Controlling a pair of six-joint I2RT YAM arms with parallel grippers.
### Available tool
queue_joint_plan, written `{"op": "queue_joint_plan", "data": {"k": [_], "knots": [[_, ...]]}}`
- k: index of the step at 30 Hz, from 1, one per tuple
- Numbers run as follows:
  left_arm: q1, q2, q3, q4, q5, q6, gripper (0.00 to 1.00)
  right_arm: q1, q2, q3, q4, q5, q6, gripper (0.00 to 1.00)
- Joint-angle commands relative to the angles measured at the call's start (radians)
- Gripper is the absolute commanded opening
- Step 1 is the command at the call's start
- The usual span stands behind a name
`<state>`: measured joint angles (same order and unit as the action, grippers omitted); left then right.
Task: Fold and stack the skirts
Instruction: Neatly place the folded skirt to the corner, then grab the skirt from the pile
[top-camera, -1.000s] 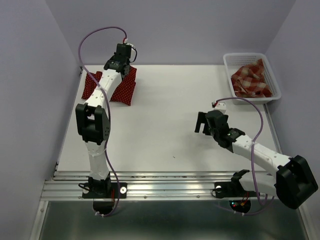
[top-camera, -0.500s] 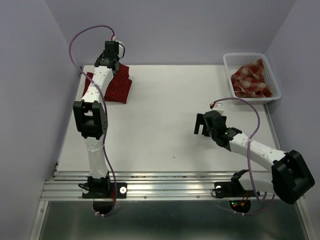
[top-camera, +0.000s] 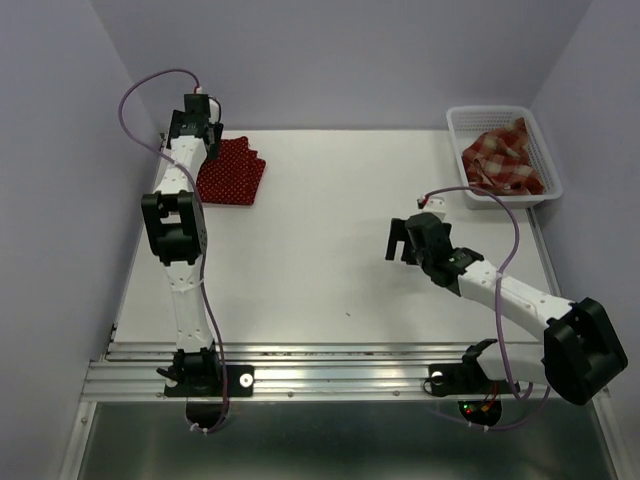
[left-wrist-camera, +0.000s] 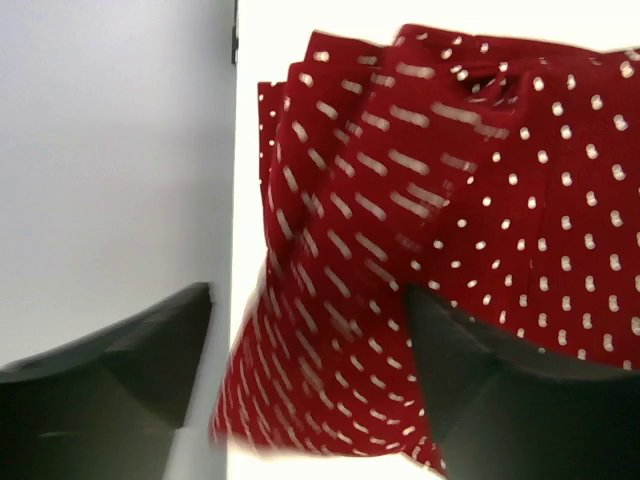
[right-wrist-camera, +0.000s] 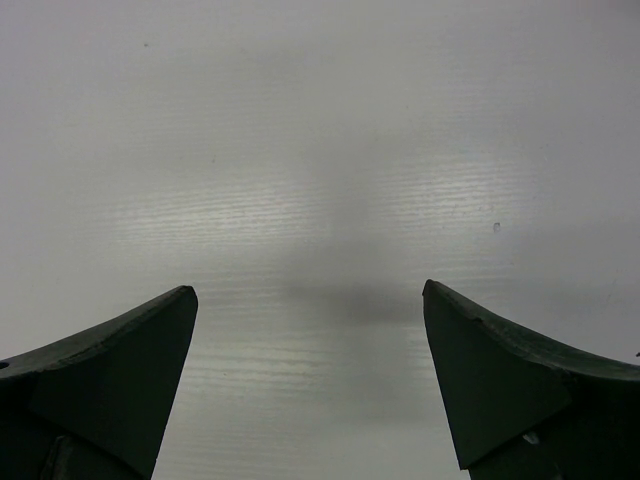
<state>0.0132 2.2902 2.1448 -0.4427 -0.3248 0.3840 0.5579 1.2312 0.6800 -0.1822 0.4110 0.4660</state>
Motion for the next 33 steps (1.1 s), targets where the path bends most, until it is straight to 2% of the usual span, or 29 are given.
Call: {"op": "queue_joint_plan", "data": {"k": [1, 5, 11, 14, 15, 16, 18, 19, 20, 21, 22, 23, 26, 28, 33], "knots": [[0.054, 0.028, 0.139, 0.03, -0.037, -0.051, 0.99, 0.007, -0.039, 0.078, -0.016, 0.018, -0.018, 1.0], [0.074, 0.011, 0.208, 0.006, -0.042, -0.123, 0.99, 0.007, -0.071, 0.127, -0.072, 0.043, -0.021, 1.0], [0.076, -0.147, 0.167, -0.02, -0.019, -0.233, 0.99, -0.004, -0.099, 0.24, -0.12, 0.127, -0.021, 1.0], [0.076, -0.233, 0.15, -0.071, 0.076, -0.35, 0.99, -0.094, -0.055, 0.349, -0.128, 0.124, -0.065, 1.0], [0.076, -0.256, 0.141, -0.086, 0.158, -0.376, 0.99, -0.13, -0.033, 0.381, -0.129, 0.112, -0.091, 1.0], [0.076, -0.283, 0.127, -0.09, 0.2, -0.429, 0.99, -0.213, 0.011, 0.415, -0.131, 0.074, -0.104, 1.0], [0.074, -0.382, 0.022, -0.065, 0.349, -0.566, 0.99, -0.309, 0.068, 0.522, -0.137, 0.016, -0.121, 1.0], [0.071, -0.427, -0.038, -0.044, 0.399, -0.612, 0.99, -0.404, 0.135, 0.561, -0.143, -0.048, -0.122, 1.0], [0.068, -0.527, -0.206, -0.009, 0.444, -0.65, 0.99, -0.446, 0.17, 0.599, -0.152, -0.061, -0.121, 1.0], [0.05, -0.581, -0.314, 0.106, 0.478, -0.715, 0.99, -0.481, 0.207, 0.675, -0.183, -0.049, -0.119, 1.0], [0.035, -0.688, -0.512, 0.169, 0.474, -0.747, 0.99, -0.54, 0.29, 0.722, -0.218, -0.046, -0.125, 1.0], [0.019, -0.734, -0.596, 0.284, 0.486, -0.781, 0.99, -0.564, 0.33, 0.806, -0.28, -0.041, -0.148, 1.0], [-0.056, -0.851, -0.832, 0.37, 0.491, -0.79, 0.99, -0.668, 0.433, 0.878, -0.326, -0.057, -0.171, 1.0], [-0.088, -0.886, -0.932, 0.394, 0.472, -0.809, 0.99, -0.717, 0.51, 0.924, -0.371, -0.133, -0.196, 1.0], [-0.123, -0.88, -1.008, 0.387, 0.455, -0.792, 0.99, -0.797, 0.66, 1.053, -0.386, -0.156, -0.281, 1.0]]}}
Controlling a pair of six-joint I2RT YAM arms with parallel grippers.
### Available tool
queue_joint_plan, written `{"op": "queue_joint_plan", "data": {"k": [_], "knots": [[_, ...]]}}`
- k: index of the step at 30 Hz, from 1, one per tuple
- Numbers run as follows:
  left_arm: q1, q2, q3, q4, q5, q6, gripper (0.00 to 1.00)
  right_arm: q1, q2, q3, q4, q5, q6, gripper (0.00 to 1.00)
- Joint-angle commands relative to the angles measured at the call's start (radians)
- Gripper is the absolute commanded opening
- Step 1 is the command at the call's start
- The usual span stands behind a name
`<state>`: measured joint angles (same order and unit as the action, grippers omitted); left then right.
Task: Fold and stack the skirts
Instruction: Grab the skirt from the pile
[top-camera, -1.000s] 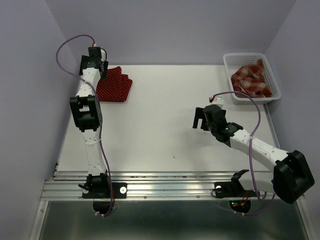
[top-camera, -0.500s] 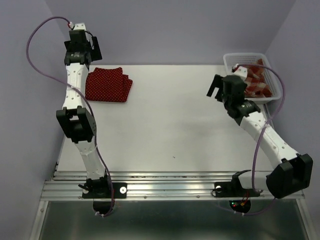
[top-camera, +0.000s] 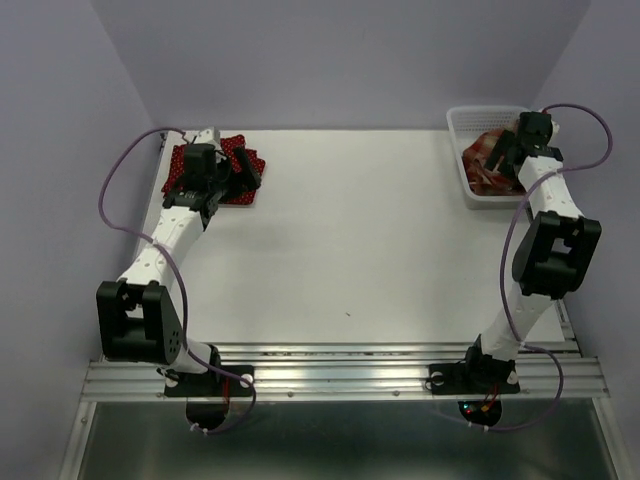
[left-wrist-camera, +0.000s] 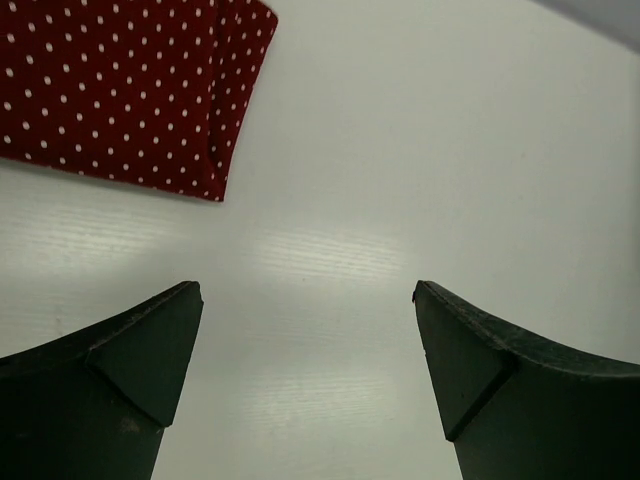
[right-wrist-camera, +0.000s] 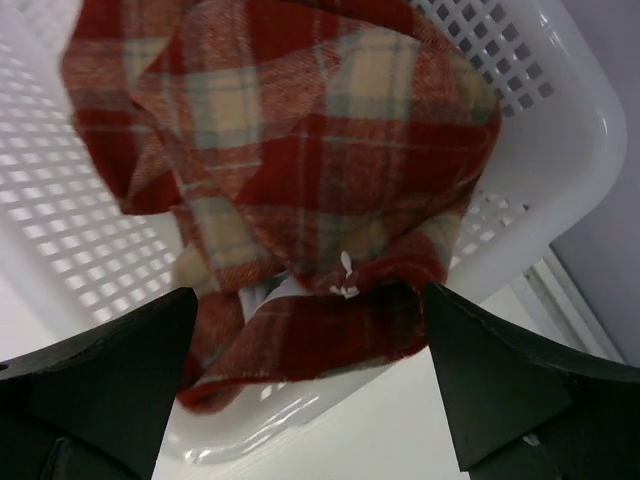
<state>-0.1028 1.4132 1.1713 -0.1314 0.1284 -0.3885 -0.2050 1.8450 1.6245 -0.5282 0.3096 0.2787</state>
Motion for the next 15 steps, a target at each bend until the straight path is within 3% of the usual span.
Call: {"op": "queue_joint_plan", "data": {"k": [1, 8, 15], "knots": [[-0.012, 0.003, -0.039, 0.075, 0.002, -0.004, 0.99, -0.045, 0.103, 0.139, -0.032, -0.081, -0.119, 1.0], [-0.023, 0.058, -0.053, 0.095, 0.014, 0.03, 0.99, -0.065, 0.364, 0.434, -0.101, 0.04, -0.21, 1.0], [-0.023, 0.115, -0.03, 0.09, 0.014, 0.034, 0.99, -0.076, 0.525, 0.546, -0.07, -0.035, -0.199, 1.0]]}}
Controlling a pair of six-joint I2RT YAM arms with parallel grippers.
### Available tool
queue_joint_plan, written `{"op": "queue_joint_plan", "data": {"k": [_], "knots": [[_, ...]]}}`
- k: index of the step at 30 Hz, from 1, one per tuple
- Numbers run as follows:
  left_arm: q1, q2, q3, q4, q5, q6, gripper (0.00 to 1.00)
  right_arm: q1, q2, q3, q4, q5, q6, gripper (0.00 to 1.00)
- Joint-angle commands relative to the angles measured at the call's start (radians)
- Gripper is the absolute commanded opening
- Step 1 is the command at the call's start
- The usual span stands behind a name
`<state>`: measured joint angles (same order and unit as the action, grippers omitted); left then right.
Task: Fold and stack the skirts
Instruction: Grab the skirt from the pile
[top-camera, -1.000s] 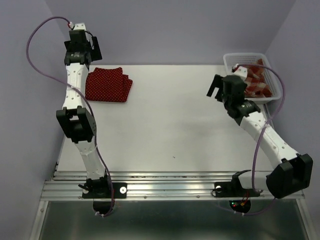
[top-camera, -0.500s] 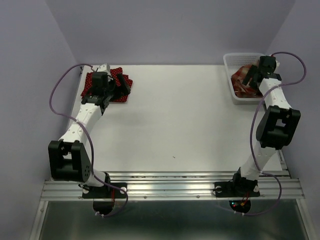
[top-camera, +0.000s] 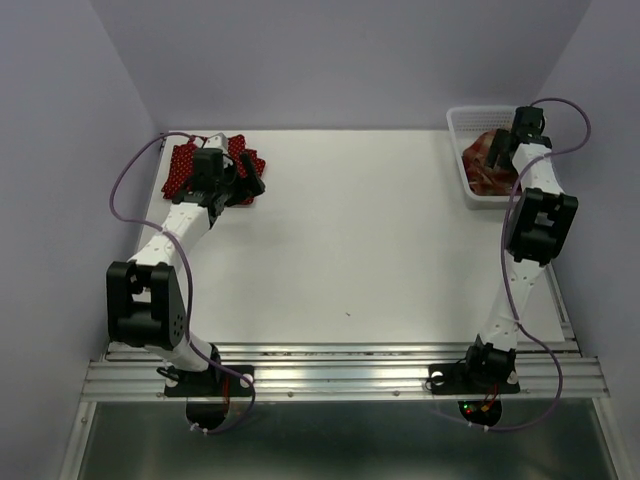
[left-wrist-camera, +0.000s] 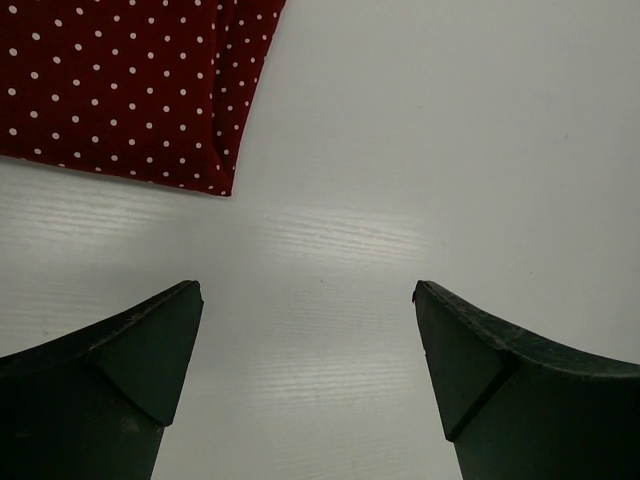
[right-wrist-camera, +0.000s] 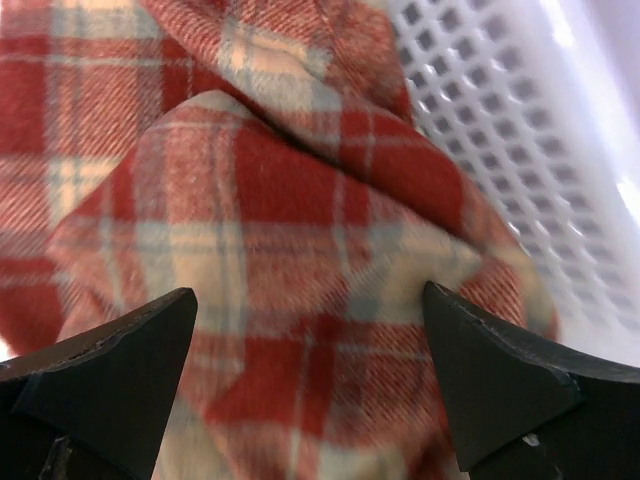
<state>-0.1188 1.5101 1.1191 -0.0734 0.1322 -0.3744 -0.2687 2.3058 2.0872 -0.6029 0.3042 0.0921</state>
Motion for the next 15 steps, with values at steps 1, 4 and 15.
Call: {"op": "queue_joint_plan", "data": {"k": [1, 4, 15], "knots": [[-0.007, 0.022, 0.024, 0.03, 0.01, 0.022, 0.99, -0.012, 0.082, 0.095, 0.014, -0.03, -0.011, 1.0], [-0.007, 0.032, 0.025, 0.029, 0.007, 0.022, 0.99, -0.012, 0.151, 0.129, 0.049, -0.039, -0.015, 1.0], [-0.007, -0.076, 0.005, 0.021, 0.009, 0.034, 0.99, -0.012, 0.055, 0.062, 0.195, -0.14, -0.037, 0.01]]}}
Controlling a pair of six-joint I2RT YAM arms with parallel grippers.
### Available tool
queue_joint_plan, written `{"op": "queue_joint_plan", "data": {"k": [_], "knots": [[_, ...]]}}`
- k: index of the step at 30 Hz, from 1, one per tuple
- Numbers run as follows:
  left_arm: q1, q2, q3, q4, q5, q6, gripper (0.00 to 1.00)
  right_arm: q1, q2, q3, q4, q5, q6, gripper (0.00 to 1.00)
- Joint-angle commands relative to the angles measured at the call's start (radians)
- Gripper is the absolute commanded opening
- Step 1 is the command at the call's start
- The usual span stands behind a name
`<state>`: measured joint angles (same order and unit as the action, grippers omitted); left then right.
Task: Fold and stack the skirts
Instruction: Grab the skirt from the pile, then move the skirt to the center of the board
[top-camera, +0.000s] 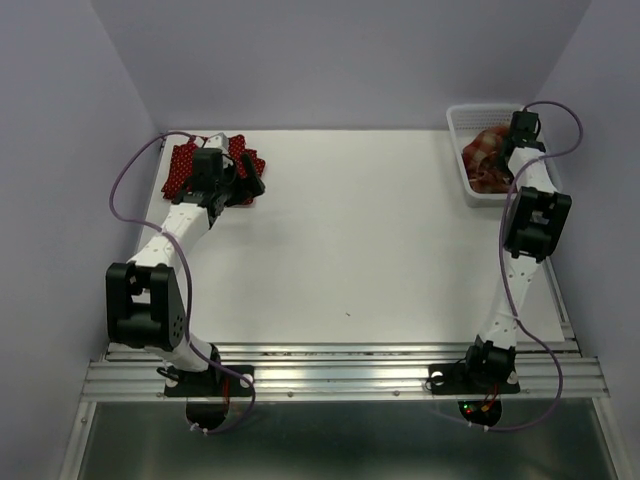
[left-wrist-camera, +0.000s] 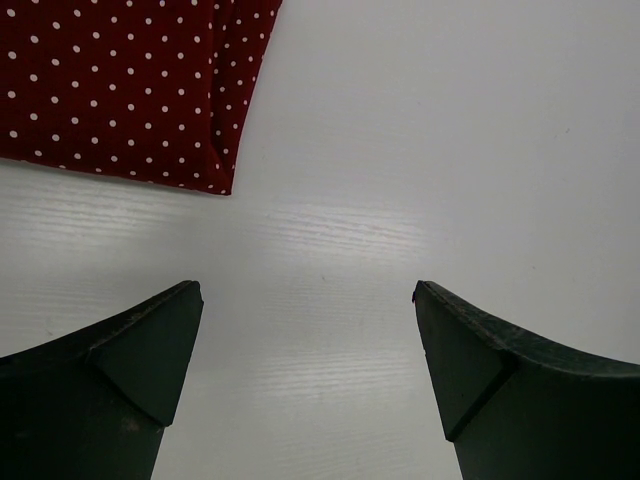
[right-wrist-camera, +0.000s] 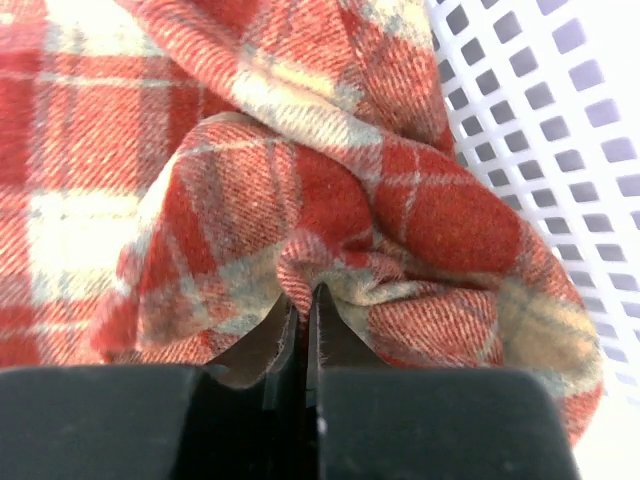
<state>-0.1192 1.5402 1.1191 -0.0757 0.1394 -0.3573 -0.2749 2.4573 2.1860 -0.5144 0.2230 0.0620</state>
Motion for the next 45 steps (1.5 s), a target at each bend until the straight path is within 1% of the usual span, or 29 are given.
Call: {"op": "queue_joint_plan", "data": {"k": [1, 5, 6, 9, 10, 12, 16, 18, 19, 20, 22, 23, 25, 27, 28, 31, 32, 33, 34, 35, 36, 37, 38, 39, 40, 41, 43, 44, 45], "knots": [[-0.007, -0.12, 0.001, 0.024, -0.003, 0.015, 0.99, -0.006, -0.125, -0.048, 0.123, -0.063, -0.004, 0.01], [-0.007, -0.222, -0.031, 0.027, -0.011, 0.006, 0.99, -0.006, -0.283, -0.063, 0.177, -0.126, 0.025, 0.01], [-0.007, -0.238, -0.05, 0.04, -0.011, 0.003, 0.99, -0.006, -0.355, -0.069, 0.213, -0.145, 0.039, 0.0], [-0.007, -0.294, -0.09, 0.068, 0.061, 0.015, 0.99, -0.006, -0.484, -0.089, 0.261, -0.21, 0.08, 0.01], [-0.007, -0.307, -0.1, 0.097, 0.08, 0.017, 0.99, -0.006, -0.515, -0.091, 0.272, -0.274, 0.09, 0.01], [-0.007, -0.339, -0.129, 0.125, 0.117, 0.015, 0.99, -0.006, -0.572, -0.106, 0.304, -0.336, 0.123, 0.01], [-0.007, -0.396, -0.172, 0.155, 0.129, 0.004, 0.99, -0.006, -0.737, -0.155, 0.356, -0.509, 0.183, 0.01], [-0.007, -0.429, -0.2, 0.169, 0.138, -0.008, 0.99, 0.014, -0.78, -0.158, 0.355, -0.637, 0.22, 0.0], [-0.007, -0.442, -0.208, 0.174, 0.14, -0.015, 0.99, 0.014, -0.8, -0.152, 0.352, -0.739, 0.231, 0.01], [-0.007, -0.463, -0.226, 0.18, 0.141, -0.022, 0.99, 0.044, -0.836, -0.149, 0.353, -0.785, 0.246, 0.01], [-0.007, -0.485, -0.243, 0.18, 0.146, -0.048, 0.99, 0.074, -0.872, -0.169, 0.404, -0.896, 0.32, 0.01], [-0.007, -0.503, -0.258, 0.18, 0.141, -0.061, 0.99, 0.112, -0.903, -0.178, 0.431, -1.024, 0.35, 0.02], [-0.007, -0.525, -0.281, 0.186, 0.146, -0.115, 0.99, 0.166, -0.931, -0.21, 0.504, -1.138, 0.43, 0.04], [-0.007, -0.555, -0.314, 0.186, 0.152, -0.146, 0.99, 0.225, -0.966, -0.236, 0.588, -1.175, 0.466, 0.05], [-0.007, -0.569, -0.326, 0.186, 0.146, -0.178, 0.99, 0.29, -0.975, -0.253, 0.612, -1.191, 0.501, 0.06], [-0.007, -0.621, -0.361, 0.153, 0.115, -0.213, 0.99, 0.388, -0.998, -0.333, 0.714, -1.267, 0.582, 0.07], [-0.007, -0.635, -0.369, 0.143, 0.106, -0.23, 0.99, 0.397, -1.009, -0.368, 0.75, -1.275, 0.61, 0.08], [-0.007, -0.664, -0.381, 0.116, 0.089, -0.233, 0.99, 0.398, -1.026, -0.479, 0.851, -1.262, 0.669, 0.09], [-0.007, -0.679, -0.387, 0.102, 0.08, -0.236, 0.99, 0.398, -1.061, -0.546, 0.896, -1.249, 0.689, 0.11], [-0.007, -0.707, -0.393, 0.087, 0.066, -0.247, 0.99, 0.398, -1.077, -0.607, 0.913, -1.222, 0.691, 0.13], [-0.007, -0.721, -0.404, 0.077, 0.054, -0.253, 0.99, 0.398, -1.095, -0.714, 0.881, -1.202, 0.676, 0.14], [-0.007, -0.735, -0.412, 0.05, 0.034, -0.258, 0.99, 0.398, -1.127, -0.773, 0.848, -1.176, 0.624, 0.15], [-0.007, -0.745, -0.416, 0.041, 0.02, -0.265, 0.99, 0.398, -1.146, -0.834, 0.814, -1.141, 0.587, 0.2], [-0.007, -0.765, -0.424, 0.021, -0.009, -0.281, 0.99, 0.398, -1.164, -0.962, 0.729, -1.043, 0.516, 0.23], [-0.007, -0.773, -0.426, 0.005, -0.023, -0.287, 0.99, 0.398, -1.178, -1.023, 0.679, -0.983, 0.483, 0.26], [-0.007, -0.781, -0.426, -0.012, -0.037, -0.289, 0.99, 0.398, -1.192, -1.076, 0.63, -0.838, 0.455, 0.45], [-0.007, -0.781, -0.424, -0.055, -0.052, -0.284, 0.99, 0.398, -1.19, -1.176, 0.469, -0.696, 0.4, 0.71], [-0.007, -0.776, -0.426, -0.068, -0.054, -0.284, 0.99, 0.398, -1.187, -1.19, 0.427, -0.603, 0.374, 0.96], [-0.007, -0.772, -0.436, -0.084, -0.038, -0.284, 0.99, 0.398, -1.184, -1.198, 0.351, -0.564, 0.345, 1.0]]}}
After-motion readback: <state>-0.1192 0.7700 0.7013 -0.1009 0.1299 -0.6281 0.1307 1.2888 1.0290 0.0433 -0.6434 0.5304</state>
